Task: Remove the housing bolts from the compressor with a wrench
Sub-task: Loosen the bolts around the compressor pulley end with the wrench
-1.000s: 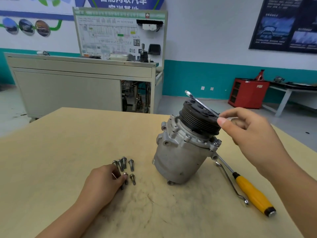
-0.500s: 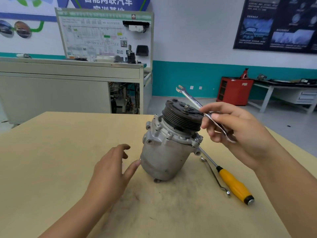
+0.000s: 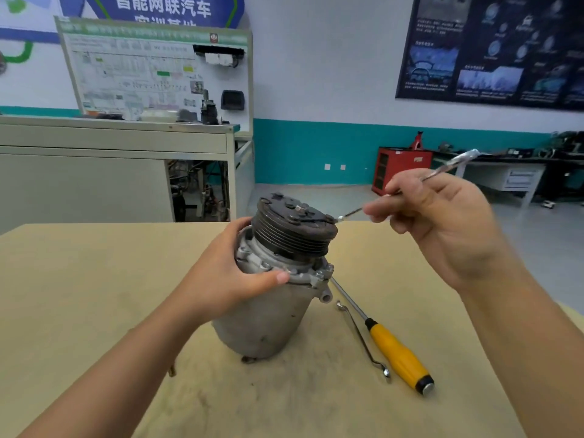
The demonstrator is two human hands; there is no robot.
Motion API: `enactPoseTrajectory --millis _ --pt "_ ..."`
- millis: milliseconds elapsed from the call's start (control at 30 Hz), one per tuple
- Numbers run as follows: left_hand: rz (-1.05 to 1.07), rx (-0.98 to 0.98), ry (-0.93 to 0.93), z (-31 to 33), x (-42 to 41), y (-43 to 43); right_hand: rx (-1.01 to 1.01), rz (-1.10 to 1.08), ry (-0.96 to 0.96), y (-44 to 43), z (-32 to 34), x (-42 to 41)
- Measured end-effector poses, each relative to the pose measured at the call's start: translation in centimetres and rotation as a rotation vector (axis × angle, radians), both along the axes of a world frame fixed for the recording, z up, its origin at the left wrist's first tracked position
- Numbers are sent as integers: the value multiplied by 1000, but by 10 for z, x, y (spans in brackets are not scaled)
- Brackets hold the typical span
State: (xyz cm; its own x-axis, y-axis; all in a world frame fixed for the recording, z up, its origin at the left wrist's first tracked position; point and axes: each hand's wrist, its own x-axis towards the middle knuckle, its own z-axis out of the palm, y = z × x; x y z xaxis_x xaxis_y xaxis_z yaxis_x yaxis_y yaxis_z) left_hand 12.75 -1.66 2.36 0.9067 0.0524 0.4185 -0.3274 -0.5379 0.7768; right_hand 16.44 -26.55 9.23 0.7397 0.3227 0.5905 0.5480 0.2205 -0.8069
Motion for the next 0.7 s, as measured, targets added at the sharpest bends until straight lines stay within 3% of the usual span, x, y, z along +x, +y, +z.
enactPoseTrajectory --millis 100,267,567,700 --pt "-26 -14 -13 1 2 1 46 -127 -56 11 -4 12" --pt "-5 -48 -25 -3 2 1 243 -108 -96 18 -2 31" --pt "-12 -103 -9 -8 5 2 50 31 -10 20 -17 60" --pt "0 -99 28 -8 3 5 -21 65 -70 17 -18 59"
